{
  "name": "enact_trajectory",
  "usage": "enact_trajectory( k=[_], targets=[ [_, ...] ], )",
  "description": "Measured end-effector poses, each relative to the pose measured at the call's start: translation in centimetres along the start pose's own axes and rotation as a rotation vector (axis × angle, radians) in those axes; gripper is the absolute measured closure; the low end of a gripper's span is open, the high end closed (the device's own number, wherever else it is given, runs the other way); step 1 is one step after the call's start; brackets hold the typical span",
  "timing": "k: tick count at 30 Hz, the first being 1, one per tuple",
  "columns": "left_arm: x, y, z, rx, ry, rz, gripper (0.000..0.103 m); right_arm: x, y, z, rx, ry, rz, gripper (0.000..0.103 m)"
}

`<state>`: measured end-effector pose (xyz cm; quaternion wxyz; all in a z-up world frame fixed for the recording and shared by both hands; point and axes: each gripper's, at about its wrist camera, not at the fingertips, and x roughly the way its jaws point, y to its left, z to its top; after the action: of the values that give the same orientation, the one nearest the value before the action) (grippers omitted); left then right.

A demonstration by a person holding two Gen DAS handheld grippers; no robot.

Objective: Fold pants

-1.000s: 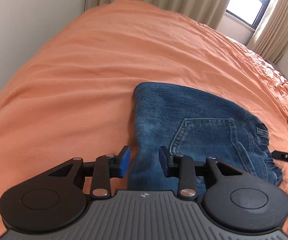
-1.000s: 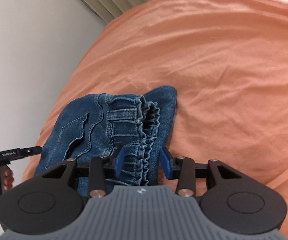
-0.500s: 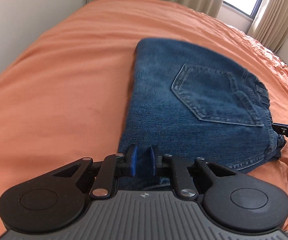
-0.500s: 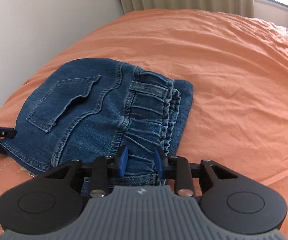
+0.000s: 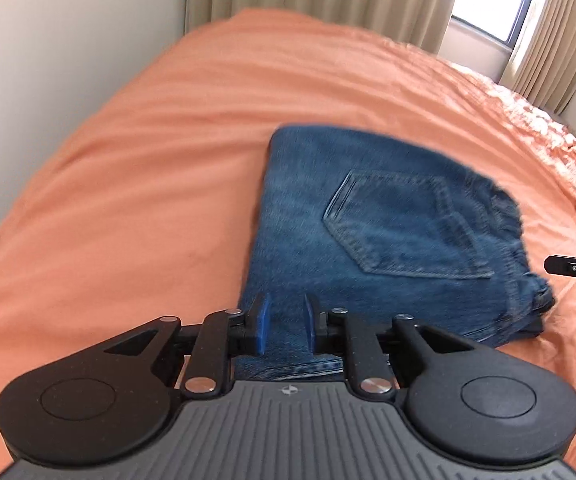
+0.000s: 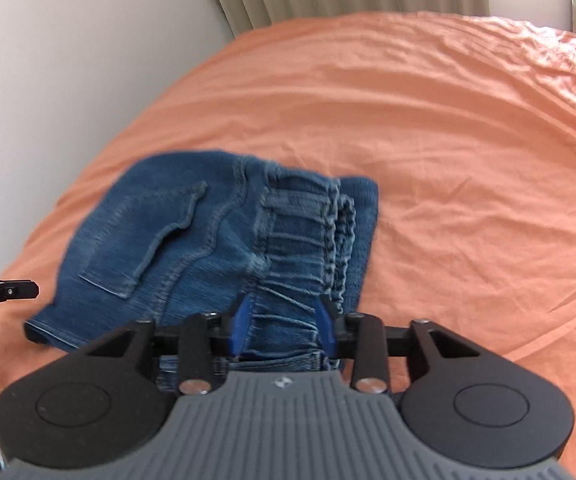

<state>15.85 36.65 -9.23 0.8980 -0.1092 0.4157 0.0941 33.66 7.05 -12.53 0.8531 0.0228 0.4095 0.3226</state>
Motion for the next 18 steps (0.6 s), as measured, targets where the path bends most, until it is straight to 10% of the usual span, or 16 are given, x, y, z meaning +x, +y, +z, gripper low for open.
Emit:
enact_trajectory(
  k=[9, 13, 18],
  targets=[
    [-12.1, -5.8, 1.5, 0.121, -0.223, 0.068, 0.074, -13.9, 3.9, 1.9, -0.096, -0.203, 0.005, 0.030],
    [-17.2, -7.9, 0.7, 0.123, -0.393, 0.042, 0.038, -19.9, 5.5, 0.4, -0.137, -0.301, -0.001, 0.022],
    [-21.9, -10.7, -1.4, 0.144, -0.527, 0.083, 0.019, -25.8, 7.0, -3.5, -0.168, -0.401, -0.030, 0.022]
  ],
)
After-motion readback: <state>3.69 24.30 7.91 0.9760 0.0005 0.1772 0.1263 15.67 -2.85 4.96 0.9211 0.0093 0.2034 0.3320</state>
